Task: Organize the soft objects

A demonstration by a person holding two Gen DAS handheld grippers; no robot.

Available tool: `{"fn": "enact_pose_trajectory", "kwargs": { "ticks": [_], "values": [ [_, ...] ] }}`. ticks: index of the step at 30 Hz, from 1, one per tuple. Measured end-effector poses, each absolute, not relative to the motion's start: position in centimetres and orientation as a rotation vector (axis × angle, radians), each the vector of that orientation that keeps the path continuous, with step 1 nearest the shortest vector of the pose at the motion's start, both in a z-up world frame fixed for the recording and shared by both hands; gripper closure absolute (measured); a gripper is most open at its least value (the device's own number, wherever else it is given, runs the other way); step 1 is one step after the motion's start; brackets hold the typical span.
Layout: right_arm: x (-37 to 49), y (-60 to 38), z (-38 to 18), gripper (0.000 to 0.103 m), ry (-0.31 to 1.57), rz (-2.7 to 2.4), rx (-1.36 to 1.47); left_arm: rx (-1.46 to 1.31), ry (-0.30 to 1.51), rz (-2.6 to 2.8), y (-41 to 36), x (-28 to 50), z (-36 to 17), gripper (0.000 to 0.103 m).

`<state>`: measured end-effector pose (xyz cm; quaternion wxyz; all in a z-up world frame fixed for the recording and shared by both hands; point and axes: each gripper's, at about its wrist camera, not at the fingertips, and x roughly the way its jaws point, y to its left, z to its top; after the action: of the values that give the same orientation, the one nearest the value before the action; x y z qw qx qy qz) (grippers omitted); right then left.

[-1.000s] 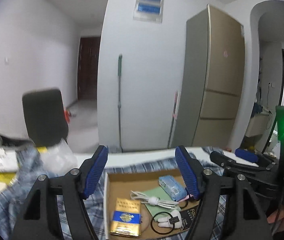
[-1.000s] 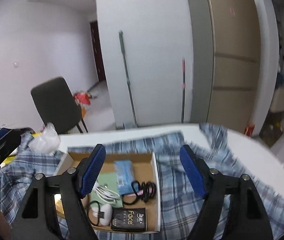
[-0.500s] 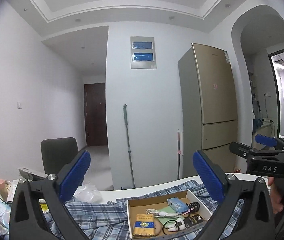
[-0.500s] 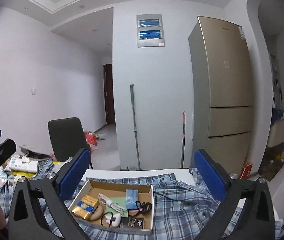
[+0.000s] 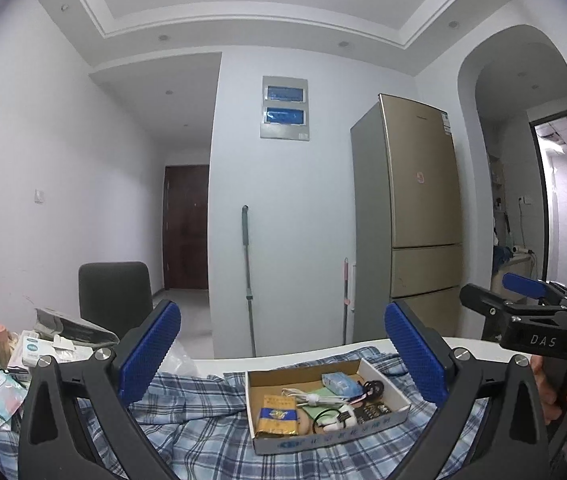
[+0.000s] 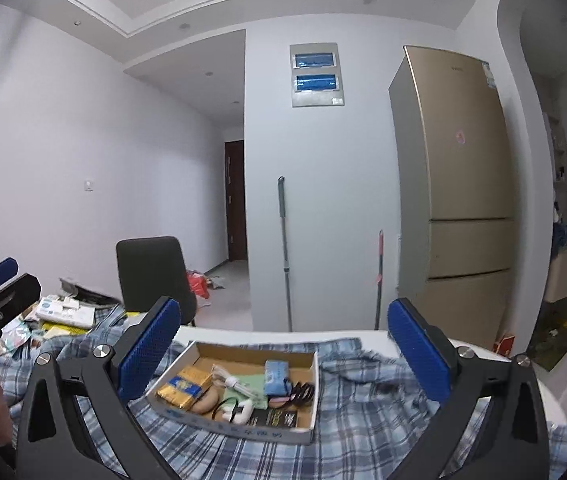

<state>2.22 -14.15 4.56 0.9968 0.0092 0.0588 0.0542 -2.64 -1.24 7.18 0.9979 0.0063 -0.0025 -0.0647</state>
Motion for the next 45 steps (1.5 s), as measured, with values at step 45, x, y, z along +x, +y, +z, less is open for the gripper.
{"fn": "enact_pose_trajectory", "kwargs": {
  "ticks": [45],
  "values": [
    [2.1,-14.8,-2.2,0.000,0.138,0.076,-0.009,0.062,0.036,-0.094,-1.2,-0.4,0.2,0.000]
  ]
}}
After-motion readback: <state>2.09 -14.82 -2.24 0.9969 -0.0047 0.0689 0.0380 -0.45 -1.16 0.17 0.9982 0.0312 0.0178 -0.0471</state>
